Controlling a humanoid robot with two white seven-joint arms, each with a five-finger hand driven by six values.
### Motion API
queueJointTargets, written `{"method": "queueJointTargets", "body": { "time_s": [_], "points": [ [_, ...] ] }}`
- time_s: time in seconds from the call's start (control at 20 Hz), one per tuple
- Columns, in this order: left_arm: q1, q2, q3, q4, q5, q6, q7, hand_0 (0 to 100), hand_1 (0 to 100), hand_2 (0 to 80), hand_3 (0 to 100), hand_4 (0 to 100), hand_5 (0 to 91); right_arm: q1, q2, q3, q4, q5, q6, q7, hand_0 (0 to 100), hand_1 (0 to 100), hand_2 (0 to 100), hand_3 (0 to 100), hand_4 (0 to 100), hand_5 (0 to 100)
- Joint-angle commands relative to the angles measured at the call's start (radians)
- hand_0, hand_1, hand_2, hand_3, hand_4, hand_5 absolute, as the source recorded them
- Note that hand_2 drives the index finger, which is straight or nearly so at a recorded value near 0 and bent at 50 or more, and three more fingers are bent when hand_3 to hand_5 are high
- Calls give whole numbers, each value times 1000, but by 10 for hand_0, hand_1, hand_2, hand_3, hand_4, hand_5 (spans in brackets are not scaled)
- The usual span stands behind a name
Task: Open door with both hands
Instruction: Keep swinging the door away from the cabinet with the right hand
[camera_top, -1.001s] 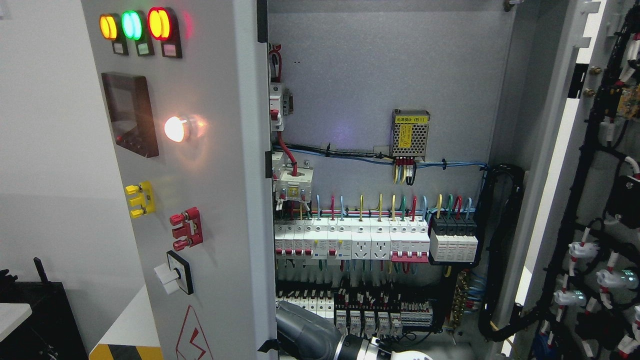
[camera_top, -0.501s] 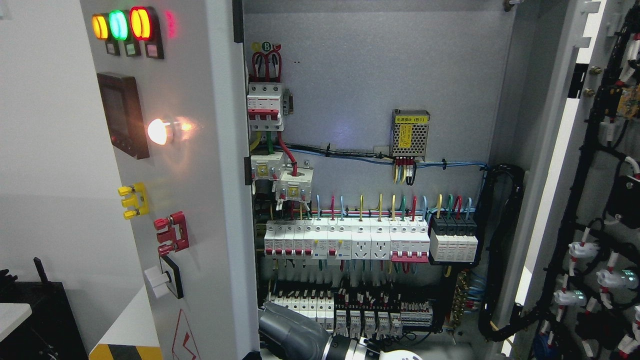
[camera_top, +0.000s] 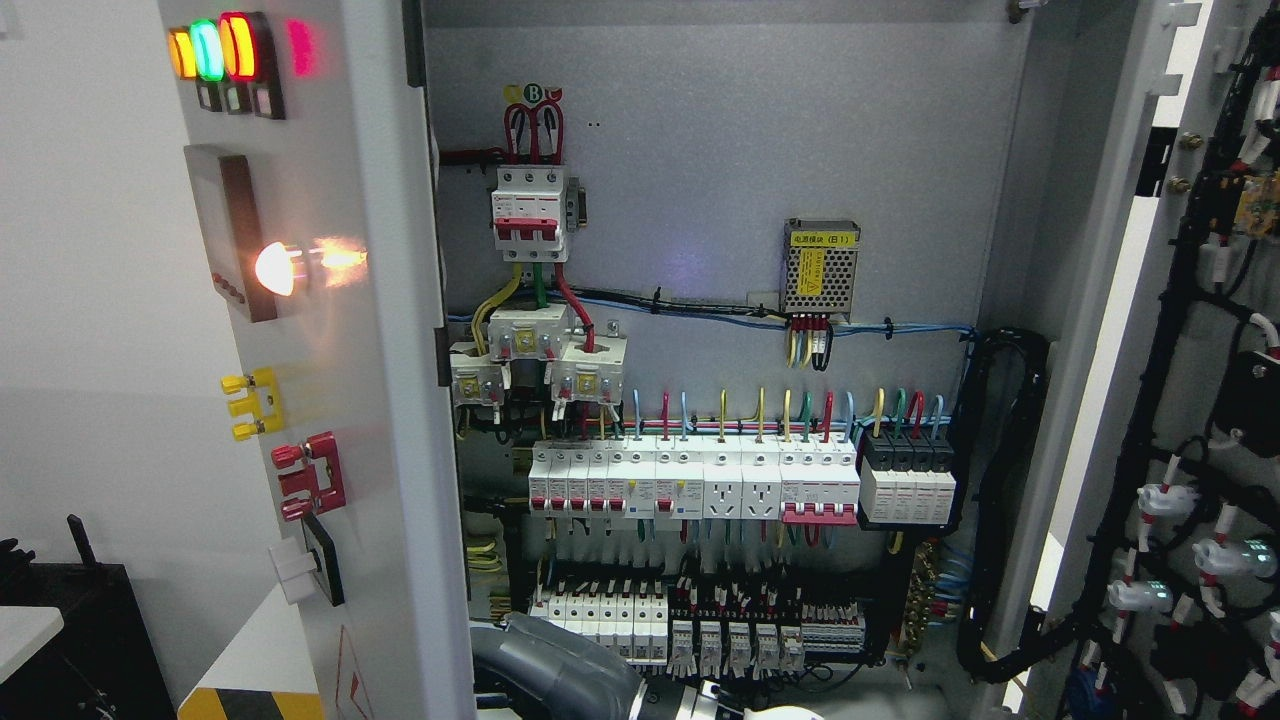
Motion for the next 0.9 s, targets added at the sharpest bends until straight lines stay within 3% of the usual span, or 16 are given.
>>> {"method": "queueJointTargets", "body": {
  "time_s": [0.0,0.2,0.85],
  "points": [
    [0,-26,0,0,0,1,0,120,389,0,0,0,0,8,-27,22,-32,-3,-6,-5,614,0,255,486,409,397],
    [0,-26,0,0,0,2,0,120,389,0,0,0,0,19,-27,36,-47,-3,-10,-19,614,0,206,429,349,348],
    [0,-26,0,0,0,1,0,120,389,0,0,0,0,41,-26,61,-101,-3,-12,-11,608,0,223,445,359,344]
  ]
}}
